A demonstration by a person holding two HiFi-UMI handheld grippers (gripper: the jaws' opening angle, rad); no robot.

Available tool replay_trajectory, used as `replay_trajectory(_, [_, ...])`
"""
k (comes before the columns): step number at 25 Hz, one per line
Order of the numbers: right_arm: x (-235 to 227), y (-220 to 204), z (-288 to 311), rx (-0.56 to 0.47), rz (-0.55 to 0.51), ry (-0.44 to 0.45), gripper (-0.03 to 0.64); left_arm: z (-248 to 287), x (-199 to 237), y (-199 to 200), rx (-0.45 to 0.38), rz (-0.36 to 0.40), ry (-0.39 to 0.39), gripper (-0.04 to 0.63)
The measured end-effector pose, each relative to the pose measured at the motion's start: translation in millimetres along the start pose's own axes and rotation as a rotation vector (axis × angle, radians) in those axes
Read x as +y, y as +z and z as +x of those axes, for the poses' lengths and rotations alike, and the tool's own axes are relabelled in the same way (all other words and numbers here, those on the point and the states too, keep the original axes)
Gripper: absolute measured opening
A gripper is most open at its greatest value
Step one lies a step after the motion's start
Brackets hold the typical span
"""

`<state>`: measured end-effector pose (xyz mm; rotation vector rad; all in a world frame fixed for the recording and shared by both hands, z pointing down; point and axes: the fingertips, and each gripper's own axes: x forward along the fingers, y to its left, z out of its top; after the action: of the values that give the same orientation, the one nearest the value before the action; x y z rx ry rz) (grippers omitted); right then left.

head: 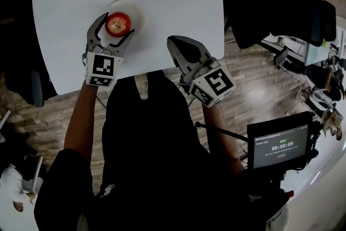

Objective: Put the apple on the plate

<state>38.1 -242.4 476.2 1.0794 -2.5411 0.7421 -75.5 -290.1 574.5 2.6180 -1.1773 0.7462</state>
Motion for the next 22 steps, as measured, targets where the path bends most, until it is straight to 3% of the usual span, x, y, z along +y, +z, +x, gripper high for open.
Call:
replay_trajectory(11, [-14.2, -4.9, 3.8, 0.007, 0.031, -0.022, 0.003, 30.7, -3.9, -18.6, 0.048, 0.057, -0.014, 0.399])
replay_trajectory(22, [-17.8, -6.9, 5.7, 0.013, 0.045, -0.044, 0.003, 44.6, -7.5, -33.2, 0.058, 0.053, -0.020, 0.399])
